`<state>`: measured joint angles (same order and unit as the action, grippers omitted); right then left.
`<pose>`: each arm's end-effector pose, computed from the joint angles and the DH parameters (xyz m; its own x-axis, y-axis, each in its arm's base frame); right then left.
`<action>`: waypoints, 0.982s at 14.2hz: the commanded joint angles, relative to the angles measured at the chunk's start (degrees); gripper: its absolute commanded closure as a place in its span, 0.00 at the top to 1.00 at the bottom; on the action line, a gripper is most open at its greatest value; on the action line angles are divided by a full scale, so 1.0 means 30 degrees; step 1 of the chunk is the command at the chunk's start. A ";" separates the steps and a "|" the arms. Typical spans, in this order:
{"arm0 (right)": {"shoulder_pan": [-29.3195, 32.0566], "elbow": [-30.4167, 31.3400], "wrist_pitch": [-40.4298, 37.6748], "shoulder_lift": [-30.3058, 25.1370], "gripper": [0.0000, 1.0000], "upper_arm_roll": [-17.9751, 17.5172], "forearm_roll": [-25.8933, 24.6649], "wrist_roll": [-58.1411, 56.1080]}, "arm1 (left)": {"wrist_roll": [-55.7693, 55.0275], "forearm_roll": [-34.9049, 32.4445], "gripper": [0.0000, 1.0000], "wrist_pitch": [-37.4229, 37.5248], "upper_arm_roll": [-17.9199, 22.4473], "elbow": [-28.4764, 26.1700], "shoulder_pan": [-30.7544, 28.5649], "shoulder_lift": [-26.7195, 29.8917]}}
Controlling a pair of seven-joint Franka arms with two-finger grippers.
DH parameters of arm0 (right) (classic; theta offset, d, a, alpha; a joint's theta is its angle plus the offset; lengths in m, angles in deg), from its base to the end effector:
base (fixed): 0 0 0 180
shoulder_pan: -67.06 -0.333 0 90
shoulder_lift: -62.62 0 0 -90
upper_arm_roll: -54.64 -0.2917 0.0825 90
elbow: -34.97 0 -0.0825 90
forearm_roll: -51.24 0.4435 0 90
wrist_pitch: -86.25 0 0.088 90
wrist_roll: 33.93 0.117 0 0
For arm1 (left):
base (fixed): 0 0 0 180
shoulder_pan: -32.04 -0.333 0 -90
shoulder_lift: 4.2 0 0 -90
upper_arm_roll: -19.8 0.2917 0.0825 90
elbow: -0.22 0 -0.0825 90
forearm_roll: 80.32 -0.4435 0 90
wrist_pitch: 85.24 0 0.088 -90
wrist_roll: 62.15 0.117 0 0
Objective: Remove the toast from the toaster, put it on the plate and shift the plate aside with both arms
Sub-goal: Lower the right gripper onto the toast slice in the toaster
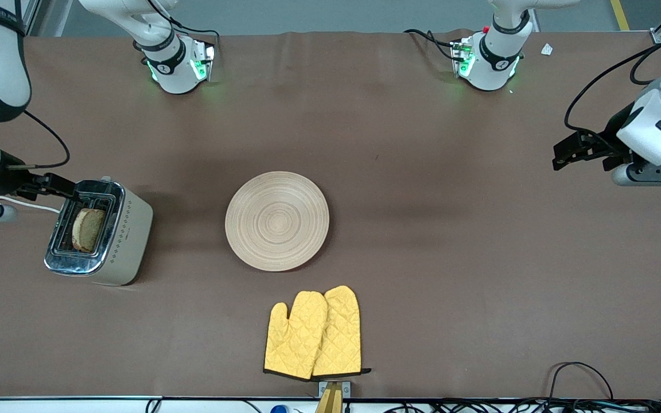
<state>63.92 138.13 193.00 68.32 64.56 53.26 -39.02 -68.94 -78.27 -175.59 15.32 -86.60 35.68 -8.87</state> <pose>0.6371 -0.0704 0.4305 0.9987 -0.0394 -0.0337 -0.0400 -0.9990 -0.0193 0.6303 -0.0925 0.5695 0.9994 -0.0229 -0.0245 -0.0219 -0.9990 0.0395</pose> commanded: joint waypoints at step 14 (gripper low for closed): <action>0.0638 0.0244 0.1944 0.2934 0.82 0.0002 0.0411 -0.0119 | -0.0050 0.0283 1.00 -0.1435 -0.0145 0.0701 0.0135 -0.1518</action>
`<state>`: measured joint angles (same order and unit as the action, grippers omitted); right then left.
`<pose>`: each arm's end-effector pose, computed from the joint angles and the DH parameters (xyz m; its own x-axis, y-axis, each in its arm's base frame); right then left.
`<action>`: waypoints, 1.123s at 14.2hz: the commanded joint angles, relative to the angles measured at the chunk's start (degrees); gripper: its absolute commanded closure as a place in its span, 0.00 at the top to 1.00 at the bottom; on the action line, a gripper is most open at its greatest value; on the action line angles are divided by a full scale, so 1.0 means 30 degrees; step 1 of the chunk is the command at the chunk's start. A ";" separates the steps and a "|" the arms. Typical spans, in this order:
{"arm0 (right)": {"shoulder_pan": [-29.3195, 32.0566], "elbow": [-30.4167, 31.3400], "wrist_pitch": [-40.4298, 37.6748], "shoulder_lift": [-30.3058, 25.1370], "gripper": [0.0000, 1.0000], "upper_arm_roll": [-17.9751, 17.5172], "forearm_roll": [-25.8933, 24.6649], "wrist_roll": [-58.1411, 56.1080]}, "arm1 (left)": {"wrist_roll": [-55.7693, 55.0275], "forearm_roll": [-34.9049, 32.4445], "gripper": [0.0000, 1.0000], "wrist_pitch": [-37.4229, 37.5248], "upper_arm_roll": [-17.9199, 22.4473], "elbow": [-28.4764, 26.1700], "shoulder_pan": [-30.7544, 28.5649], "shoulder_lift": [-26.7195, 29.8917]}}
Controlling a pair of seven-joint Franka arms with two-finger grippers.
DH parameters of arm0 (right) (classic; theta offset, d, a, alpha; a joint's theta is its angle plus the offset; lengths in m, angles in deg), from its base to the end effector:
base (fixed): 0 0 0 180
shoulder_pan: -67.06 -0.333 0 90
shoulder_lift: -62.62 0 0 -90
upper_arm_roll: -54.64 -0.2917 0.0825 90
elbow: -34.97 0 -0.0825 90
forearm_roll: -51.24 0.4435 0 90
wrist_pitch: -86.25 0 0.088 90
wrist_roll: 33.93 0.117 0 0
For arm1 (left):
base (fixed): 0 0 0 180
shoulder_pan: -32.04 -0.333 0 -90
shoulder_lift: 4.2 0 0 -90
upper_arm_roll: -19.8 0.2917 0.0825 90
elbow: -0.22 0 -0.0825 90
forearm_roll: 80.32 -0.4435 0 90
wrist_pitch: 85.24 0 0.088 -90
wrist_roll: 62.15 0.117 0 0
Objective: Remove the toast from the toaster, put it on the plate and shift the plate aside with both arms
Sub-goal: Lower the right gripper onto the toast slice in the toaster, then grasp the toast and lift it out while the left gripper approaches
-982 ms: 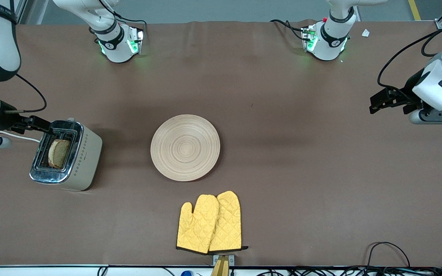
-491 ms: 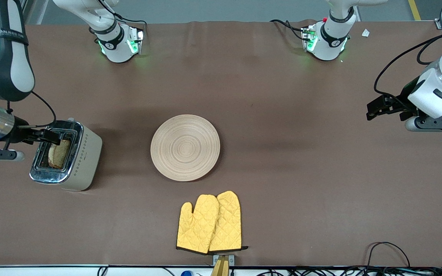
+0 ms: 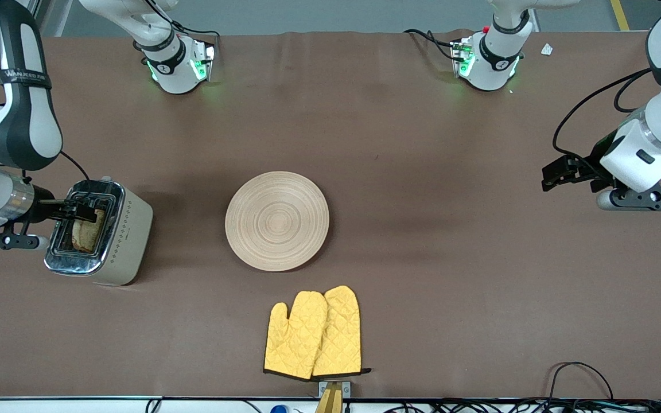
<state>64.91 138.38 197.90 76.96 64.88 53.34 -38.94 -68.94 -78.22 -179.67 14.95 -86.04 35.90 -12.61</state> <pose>0.6525 -0.0861 0.3384 0.9926 -0.0656 -0.1026 -0.0656 -0.9978 0.0026 0.6527 -0.1009 0.5387 0.9995 -0.0300 -0.0095 -0.0295 -0.9984 0.0481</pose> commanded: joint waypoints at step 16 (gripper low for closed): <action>0.0599 0.0160 0.0285 0.0408 0.03 -0.0106 0.0382 -0.0174 | -0.0079 0.1965 1.00 -0.0663 -0.0053 0.0452 0.1320 -0.1413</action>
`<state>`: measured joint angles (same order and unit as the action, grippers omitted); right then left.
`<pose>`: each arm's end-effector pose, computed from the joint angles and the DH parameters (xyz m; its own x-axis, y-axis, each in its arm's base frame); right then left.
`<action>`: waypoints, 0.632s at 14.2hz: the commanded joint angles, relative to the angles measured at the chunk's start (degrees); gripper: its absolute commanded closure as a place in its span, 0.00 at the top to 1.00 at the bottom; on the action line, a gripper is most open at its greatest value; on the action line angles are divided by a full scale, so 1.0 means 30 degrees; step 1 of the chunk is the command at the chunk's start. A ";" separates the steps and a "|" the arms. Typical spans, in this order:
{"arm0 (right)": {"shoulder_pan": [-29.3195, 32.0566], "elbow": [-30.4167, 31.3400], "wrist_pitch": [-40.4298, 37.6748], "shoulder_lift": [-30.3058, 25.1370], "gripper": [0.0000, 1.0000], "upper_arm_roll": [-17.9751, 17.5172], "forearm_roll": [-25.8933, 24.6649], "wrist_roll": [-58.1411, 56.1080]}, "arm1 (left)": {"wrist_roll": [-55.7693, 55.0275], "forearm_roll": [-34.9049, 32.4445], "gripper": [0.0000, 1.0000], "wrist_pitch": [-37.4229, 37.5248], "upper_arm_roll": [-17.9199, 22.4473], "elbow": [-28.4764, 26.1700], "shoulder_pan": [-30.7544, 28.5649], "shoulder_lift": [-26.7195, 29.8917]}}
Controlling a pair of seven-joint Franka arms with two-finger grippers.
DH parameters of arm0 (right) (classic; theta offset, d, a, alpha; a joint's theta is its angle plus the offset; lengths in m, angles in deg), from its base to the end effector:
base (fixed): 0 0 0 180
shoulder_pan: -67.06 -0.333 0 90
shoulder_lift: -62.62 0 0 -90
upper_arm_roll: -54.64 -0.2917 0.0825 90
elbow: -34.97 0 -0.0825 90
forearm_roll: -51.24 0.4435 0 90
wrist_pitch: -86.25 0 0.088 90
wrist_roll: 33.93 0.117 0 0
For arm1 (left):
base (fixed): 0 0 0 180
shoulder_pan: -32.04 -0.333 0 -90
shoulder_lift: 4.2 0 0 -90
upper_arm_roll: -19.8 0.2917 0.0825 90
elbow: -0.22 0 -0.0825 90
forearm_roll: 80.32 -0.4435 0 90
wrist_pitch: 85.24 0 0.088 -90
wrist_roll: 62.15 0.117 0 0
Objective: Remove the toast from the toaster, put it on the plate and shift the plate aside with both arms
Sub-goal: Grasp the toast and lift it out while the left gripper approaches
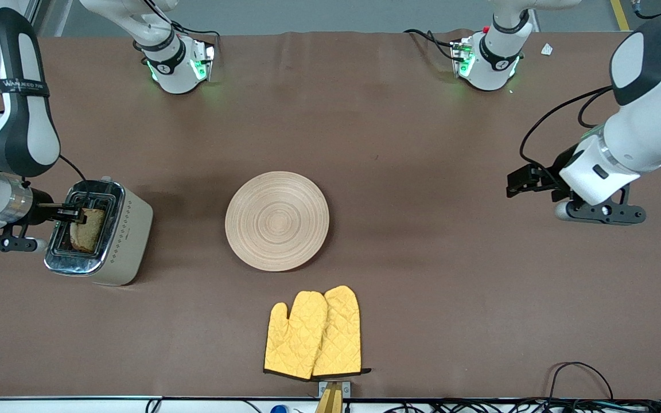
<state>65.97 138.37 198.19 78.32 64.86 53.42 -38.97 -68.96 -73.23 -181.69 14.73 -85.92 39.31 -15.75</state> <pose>0.6515 -0.0979 0.3235 0.9891 -0.0836 -0.1208 -0.0838 -0.9965 0.0041 0.6577 -0.1529 0.5073 0.9959 -0.0822 -0.0384 -0.0763 -0.9877 0.1363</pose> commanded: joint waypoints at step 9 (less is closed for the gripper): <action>-0.0133 -0.1150 -0.3172 -0.0630 0.00 -0.0156 0.1118 0.0039 | -0.1857 0.3257 1.00 0.0070 0.0023 0.0093 0.0304 -0.0719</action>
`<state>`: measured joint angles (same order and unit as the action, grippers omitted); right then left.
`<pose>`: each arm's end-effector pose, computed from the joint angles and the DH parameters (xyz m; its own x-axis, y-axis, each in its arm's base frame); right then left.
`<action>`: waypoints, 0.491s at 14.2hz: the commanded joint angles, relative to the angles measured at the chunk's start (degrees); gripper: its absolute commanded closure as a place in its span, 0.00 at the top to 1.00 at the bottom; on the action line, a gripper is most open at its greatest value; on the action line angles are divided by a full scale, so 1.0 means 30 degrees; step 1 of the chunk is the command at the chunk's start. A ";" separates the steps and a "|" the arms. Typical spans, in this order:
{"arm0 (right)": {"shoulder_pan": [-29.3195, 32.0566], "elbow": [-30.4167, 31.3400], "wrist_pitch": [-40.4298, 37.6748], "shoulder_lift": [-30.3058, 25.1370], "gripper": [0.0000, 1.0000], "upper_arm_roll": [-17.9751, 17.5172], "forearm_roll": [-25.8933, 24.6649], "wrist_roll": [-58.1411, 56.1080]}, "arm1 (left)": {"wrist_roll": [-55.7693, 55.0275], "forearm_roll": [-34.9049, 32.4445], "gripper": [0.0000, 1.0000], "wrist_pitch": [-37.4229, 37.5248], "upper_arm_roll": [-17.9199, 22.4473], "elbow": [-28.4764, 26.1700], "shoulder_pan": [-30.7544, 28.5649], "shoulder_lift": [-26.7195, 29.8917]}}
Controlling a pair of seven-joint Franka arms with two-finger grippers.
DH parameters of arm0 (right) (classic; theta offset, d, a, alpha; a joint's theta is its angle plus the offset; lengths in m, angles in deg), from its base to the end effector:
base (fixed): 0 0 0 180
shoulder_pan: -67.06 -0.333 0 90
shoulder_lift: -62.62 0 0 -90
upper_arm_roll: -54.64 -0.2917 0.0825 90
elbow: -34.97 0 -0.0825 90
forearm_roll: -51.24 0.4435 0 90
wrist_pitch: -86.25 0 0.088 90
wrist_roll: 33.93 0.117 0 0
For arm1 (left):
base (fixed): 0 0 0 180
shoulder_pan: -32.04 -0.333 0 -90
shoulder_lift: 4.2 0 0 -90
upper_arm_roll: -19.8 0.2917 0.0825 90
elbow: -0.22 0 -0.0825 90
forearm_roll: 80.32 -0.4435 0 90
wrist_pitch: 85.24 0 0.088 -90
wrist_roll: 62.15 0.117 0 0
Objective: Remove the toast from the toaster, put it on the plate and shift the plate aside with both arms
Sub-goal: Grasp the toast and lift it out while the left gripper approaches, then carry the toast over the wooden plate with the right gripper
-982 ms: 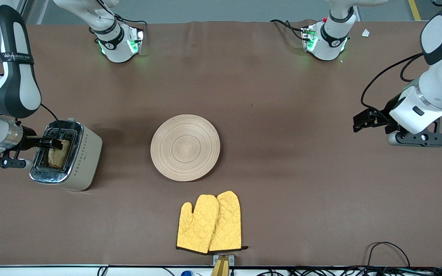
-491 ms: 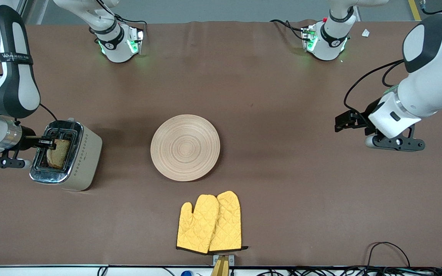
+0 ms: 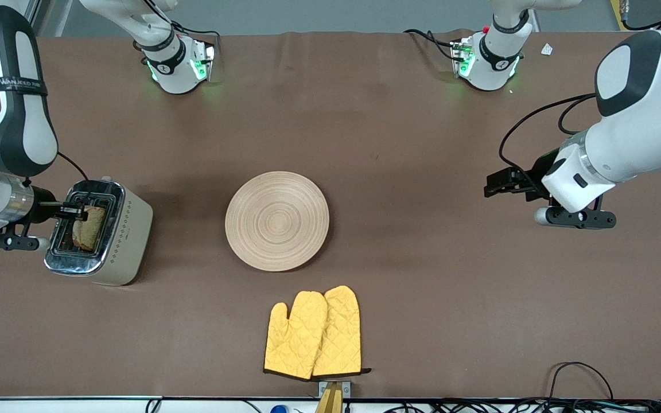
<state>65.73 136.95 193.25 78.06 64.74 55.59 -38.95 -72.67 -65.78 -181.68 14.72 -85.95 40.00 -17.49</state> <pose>0.6483 -0.0893 0.3327 0.9809 -0.0873 -0.1740 -0.0950 -0.9948 -0.0362 0.6581 -0.1749 0.4894 0.9944 -0.0202 -0.1038 0.0067 -0.9675 0.2526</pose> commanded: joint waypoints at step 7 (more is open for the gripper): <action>-0.1954 -0.5366 -0.6396 -0.0574 0.00 -0.0115 -0.0190 0.2164 | -0.0681 0.4259 1.00 0.0038 0.0055 -0.0573 -0.0163 -0.0609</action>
<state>62.71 123.68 176.68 76.41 64.40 55.59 -36.47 -74.12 -55.50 -181.67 14.81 -87.23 39.57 -19.34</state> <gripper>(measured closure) 0.943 0.000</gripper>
